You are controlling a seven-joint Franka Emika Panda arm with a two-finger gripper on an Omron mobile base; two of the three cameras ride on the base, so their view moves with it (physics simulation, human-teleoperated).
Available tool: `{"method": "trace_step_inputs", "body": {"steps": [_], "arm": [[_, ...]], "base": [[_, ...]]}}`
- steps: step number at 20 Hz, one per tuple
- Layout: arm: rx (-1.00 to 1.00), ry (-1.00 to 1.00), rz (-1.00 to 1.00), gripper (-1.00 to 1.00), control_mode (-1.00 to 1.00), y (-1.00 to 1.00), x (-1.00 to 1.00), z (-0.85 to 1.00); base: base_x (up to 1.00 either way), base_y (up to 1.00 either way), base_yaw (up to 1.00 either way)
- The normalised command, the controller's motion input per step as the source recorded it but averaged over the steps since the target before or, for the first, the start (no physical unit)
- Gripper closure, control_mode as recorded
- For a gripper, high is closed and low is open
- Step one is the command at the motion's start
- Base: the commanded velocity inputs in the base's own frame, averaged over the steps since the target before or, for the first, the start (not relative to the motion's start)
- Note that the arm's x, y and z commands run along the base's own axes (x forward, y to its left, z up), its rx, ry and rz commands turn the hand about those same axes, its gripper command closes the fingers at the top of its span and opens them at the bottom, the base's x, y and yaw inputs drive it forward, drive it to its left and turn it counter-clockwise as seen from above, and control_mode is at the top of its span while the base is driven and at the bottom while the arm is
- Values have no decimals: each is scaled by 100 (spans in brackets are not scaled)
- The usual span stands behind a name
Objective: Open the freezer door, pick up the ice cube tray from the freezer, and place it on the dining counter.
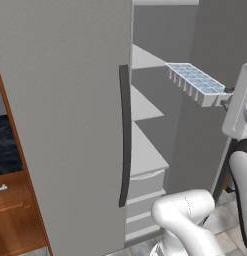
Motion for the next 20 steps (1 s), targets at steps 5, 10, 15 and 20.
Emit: {"method": "trace_step_inputs", "body": {"steps": [5,10,15,20], "arm": [[0,3,0,100,-100,0,-11,-5],[0,0,0,100,-100,0,-2,0],[0,0,0,100,-100,0,0,0],[0,0,0,100,-100,0,0,0]], "base": [[0,0,0],[0,0,0],[0,0,0],[0,0,0]]}}
